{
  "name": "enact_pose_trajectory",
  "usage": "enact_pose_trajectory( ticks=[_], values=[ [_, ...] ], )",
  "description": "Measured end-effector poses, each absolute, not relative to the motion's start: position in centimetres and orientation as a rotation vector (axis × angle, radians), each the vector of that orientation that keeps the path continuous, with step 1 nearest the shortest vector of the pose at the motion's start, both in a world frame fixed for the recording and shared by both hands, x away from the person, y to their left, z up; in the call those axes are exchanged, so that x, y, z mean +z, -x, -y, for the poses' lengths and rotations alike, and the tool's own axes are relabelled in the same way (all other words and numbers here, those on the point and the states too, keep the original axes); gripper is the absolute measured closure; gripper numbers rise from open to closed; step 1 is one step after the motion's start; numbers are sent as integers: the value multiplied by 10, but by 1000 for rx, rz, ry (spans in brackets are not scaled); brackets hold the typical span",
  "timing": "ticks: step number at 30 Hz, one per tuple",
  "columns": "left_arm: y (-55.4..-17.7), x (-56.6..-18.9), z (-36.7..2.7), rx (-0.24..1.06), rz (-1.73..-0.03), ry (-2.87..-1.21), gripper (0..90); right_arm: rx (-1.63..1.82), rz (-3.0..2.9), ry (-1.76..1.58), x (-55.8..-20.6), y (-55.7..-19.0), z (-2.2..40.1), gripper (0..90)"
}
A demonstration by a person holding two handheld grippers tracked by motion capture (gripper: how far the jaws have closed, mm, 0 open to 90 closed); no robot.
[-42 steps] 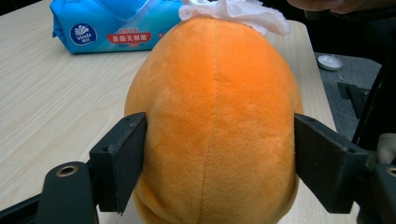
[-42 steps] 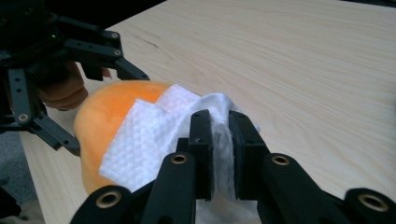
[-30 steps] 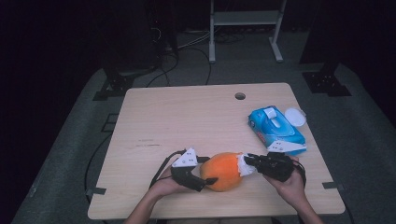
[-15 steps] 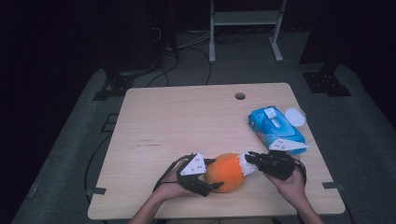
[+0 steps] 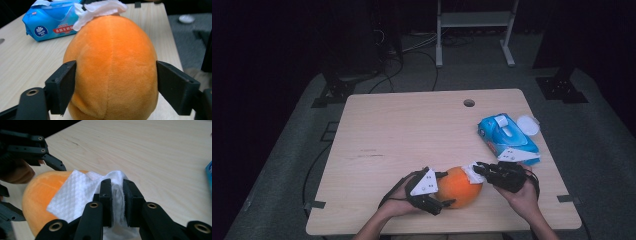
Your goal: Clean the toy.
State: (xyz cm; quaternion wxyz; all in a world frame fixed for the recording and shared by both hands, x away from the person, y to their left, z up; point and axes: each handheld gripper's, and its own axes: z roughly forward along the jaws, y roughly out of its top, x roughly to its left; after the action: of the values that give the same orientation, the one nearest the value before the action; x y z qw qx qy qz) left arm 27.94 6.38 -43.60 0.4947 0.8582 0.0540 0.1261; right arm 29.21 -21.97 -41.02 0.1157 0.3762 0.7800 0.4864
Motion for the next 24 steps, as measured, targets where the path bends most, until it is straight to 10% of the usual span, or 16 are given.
enact_pose_trajectory(
  ticks=[4,24],
  values=[
    [-286,-432,-59,229,-273,-2025,97,1385,-2287,-1089,-409,-290,216,781],
    [-284,-438,-63,250,-231,-2058,168,1459,-2324,-1028,-399,-282,199,784]
  ],
)
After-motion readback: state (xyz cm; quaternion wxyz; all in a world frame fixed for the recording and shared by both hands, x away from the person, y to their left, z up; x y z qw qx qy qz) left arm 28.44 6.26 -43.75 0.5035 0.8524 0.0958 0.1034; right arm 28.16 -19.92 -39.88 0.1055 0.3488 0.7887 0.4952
